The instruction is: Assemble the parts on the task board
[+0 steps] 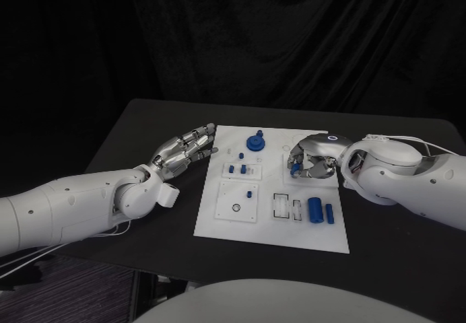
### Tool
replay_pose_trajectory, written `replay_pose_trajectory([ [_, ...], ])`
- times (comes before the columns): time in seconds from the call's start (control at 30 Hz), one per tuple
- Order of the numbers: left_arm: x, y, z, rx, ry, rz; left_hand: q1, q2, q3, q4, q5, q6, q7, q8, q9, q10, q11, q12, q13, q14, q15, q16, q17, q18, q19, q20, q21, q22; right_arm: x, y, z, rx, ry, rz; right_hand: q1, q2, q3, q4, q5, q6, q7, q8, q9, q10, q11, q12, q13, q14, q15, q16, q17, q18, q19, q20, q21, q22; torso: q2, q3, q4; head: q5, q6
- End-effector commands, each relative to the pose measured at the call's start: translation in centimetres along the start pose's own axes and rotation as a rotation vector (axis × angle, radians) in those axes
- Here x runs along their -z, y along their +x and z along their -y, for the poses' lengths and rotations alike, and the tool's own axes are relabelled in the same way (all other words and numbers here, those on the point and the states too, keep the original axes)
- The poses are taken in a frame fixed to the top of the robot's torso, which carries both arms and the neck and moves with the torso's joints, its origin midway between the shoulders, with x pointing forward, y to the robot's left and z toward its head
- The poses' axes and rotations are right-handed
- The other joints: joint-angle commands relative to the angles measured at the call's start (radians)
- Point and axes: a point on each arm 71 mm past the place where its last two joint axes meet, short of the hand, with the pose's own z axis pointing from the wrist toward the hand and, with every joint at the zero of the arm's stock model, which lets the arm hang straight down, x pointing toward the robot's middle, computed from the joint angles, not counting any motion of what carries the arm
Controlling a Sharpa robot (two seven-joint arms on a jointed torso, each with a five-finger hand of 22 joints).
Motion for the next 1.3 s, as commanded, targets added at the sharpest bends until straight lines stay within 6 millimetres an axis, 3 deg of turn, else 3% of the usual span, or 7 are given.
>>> replay_pose_trajectory([
  [0.03, 0.0, 0.1, 0.2, 0.009, 0.032, -0.008, 0.005, 0.002, 0.002, -0.002, 0.005, -0.004, -0.003, 0.001, 0.001, -0.002, 0.000, 0.002, 0.000, -0.002, 0.006, 0.000, 0.000, 0.016, 0.001, 0.004, -0.003, -0.005, 0.4, -1.4, -0.5, 0.007, 0.004, 0.040, -0.008, -0.002, 0.003, -0.003, -0.005, 0.008, -0.003, 0.102, 0.158, 0.013, -0.002, 0.000, 0.000, 0.001, -0.006, -0.003, 0.001, -0.008, -0.001, -0.009, 0.006, 0.139, 0.000, 0.0000, -0.0031, 0.006, 0.000],
  [0.23, 0.0, 0.2, 0.2, 0.009, 0.031, -0.009, 0.005, 0.003, 0.002, -0.002, 0.005, -0.007, -0.006, 0.000, 0.000, -0.002, 0.002, 0.003, 0.000, -0.002, 0.006, 0.000, 0.000, 0.016, 0.001, 0.004, -0.003, -0.005, 1.3, -3.4, -2.5, 0.026, -0.039, 0.040, -0.016, -0.007, 0.008, 0.001, -0.027, 0.006, -0.008, 0.110, 0.170, 0.022, -0.004, -0.009, -0.002, 0.001, -0.008, -0.005, 0.000, -0.008, 0.000, -0.011, 0.007, 0.139, -0.001, -0.0009, -0.0024, 0.016, 0.000],
  [0.4, -0.2, 0.3, 0.0, 0.012, 0.032, -0.013, 0.005, 0.004, 0.002, -0.002, 0.005, -0.012, -0.013, -0.001, -0.001, 0.000, 0.006, 0.006, 0.000, -0.003, 0.007, 0.000, 0.000, 0.015, -0.002, 0.004, -0.005, -0.013, 1.6, -3.7, -5.1, 0.024, -0.120, 0.046, -0.013, -0.010, 0.012, -0.001, -0.027, 0.007, -0.009, 0.112, 0.174, 0.027, -0.006, -0.011, -0.003, 0.003, -0.009, -0.003, 0.005, -0.008, 0.000, -0.012, 0.009, 0.140, -0.001, -0.0017, -0.0031, 0.023, 0.000],
  [0.63, -0.1, 0.2, -0.2, 0.014, 0.027, -0.013, 0.000, 0.007, 0.001, 0.002, 0.003, -0.016, -0.020, -0.002, -0.001, 0.001, 0.010, 0.006, 0.000, -0.005, 0.006, -0.001, 0.000, 0.015, -0.005, 0.004, -0.007, -0.018, 0.8, -2.1, -9.2, 0.026, -0.249, 0.025, -0.009, -0.013, 0.017, -0.004, -0.018, 0.004, -0.007, 0.112, 0.177, 0.028, -0.007, -0.016, -0.004, 0.006, -0.010, 0.001, 0.011, -0.009, 0.002, -0.013, 0.013, 0.141, -0.002, -0.0057, 0.0023, 0.031, 0.000],
  [0.83, -0.1, 0.5, -0.4, 0.022, 0.017, -0.019, -0.001, 0.008, 0.000, 0.003, 0.003, -0.016, -0.020, -0.002, -0.001, 0.001, 0.012, 0.008, 0.000, -0.005, 0.005, -0.001, -0.001, 0.015, -0.007, 0.003, -0.008, -0.021, -0.5, 0.3, -11.2, 0.044, -0.322, 0.002, -0.013, -0.016, 0.017, -0.002, -0.023, 0.001, -0.006, 0.110, 0.179, 0.027, -0.004, -0.022, -0.005, 0.004, -0.009, -0.002, 0.007, -0.009, 0.002, -0.013, 0.011, 0.140, -0.001, -0.0015, 0.0012, 0.049, 0.000],
  [1.0, -0.1, 0.5, -0.6, 0.021, 0.017, -0.017, -0.001, 0.008, 0.000, 0.003, 0.003, -0.016, -0.020, -0.002, -0.001, 0.001, 0.012, 0.008, 0.000, -0.005, 0.005, -0.001, -0.001, 0.015, -0.007, 0.003, -0.008, -0.021, -1.5, 2.2, -12.1, 0.036, -0.356, -0.022, -0.012, -0.015, 0.020, -0.002, -0.023, -0.004, -0.003, 0.107, 0.179, 0.022, -0.002, -0.029, -0.007, 0.005, -0.007, 0.000, 0.011, -0.010, 0.003, -0.013, 0.013, 0.141, -0.003, -0.0004, -0.0002, 0.065, 0.000],
  [1.3, -0.3, 0.8, -0.9, 0.029, 0.013, -0.026, -0.003, 0.010, 0.000, 0.006, 0.003, -0.018, -0.019, -0.002, -0.001, 0.001, 0.015, 0.007, 0.000, -0.006, 0.004, -0.002, -0.001, 0.015, -0.009, 0.002, -0.009, -0.024, -2.5, 4.0, -14.4, 0.052, -0.421, -0.041, -0.011, -0.016, 0.024, -0.004, -0.022, -0.014, 0.000, 0.101, 0.181, 0.017, 0.002, -0.038, -0.009, 0.019, -0.005, 0.021, 0.047, -0.017, 0.017, -0.011, 0.049, 0.151, -0.002, 0.0003, -0.0002, 0.079, 0.000],
])
